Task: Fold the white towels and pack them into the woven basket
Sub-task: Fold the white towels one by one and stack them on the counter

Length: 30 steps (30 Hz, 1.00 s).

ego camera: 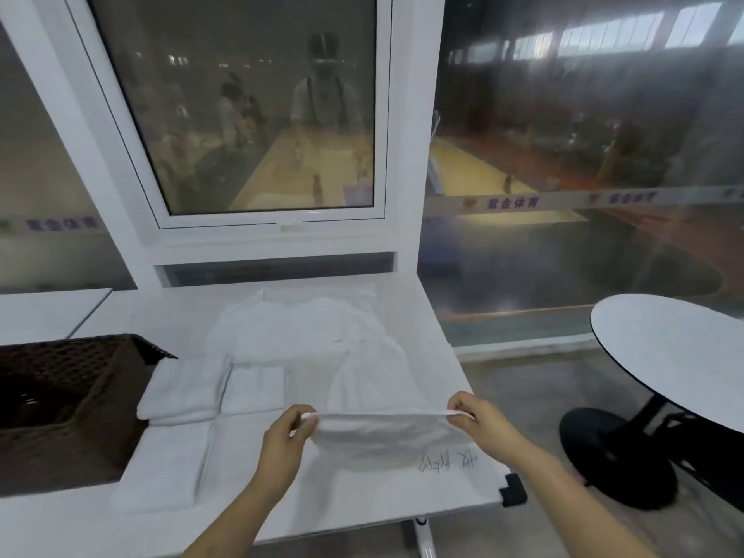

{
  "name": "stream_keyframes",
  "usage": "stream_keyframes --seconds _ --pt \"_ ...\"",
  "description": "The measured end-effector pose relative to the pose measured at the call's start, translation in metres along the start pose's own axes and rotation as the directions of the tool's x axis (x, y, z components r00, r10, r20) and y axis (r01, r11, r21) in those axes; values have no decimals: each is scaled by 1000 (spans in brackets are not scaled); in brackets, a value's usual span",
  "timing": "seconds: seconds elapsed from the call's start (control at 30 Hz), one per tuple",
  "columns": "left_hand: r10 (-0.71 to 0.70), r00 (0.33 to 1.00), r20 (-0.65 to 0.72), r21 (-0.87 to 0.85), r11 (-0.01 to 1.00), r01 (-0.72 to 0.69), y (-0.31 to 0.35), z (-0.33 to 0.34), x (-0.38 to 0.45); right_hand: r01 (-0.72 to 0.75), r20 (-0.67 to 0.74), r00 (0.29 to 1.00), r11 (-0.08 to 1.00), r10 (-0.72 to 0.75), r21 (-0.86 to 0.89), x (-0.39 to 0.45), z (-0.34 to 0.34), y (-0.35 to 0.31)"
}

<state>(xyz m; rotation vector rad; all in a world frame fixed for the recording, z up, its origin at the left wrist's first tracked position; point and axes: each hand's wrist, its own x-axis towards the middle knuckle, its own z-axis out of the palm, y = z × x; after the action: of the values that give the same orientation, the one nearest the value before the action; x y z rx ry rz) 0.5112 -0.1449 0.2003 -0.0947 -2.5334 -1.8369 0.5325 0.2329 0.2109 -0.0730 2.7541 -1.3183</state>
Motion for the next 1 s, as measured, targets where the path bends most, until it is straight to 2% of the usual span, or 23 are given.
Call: stream_keyframes --seconds 0.27,0.47,0.7,1.0 --pt "-28 1000 -11 84 996 29 -8 20 -49 -48 -7 999 998 48 -29 -37 5 30" --pt "-64 997 -37 74 995 67 -8 25 -41 -26 -36 999 1000 26 -5 -24 1 28" --pt "-146 986 -84 14 989 147 -28 27 9 -84 -130 988 996 85 18 44 3 23" --pt "-272 952 -139 -18 962 272 -67 28 145 -129 -160 979 991 124 -21 189 19 37"
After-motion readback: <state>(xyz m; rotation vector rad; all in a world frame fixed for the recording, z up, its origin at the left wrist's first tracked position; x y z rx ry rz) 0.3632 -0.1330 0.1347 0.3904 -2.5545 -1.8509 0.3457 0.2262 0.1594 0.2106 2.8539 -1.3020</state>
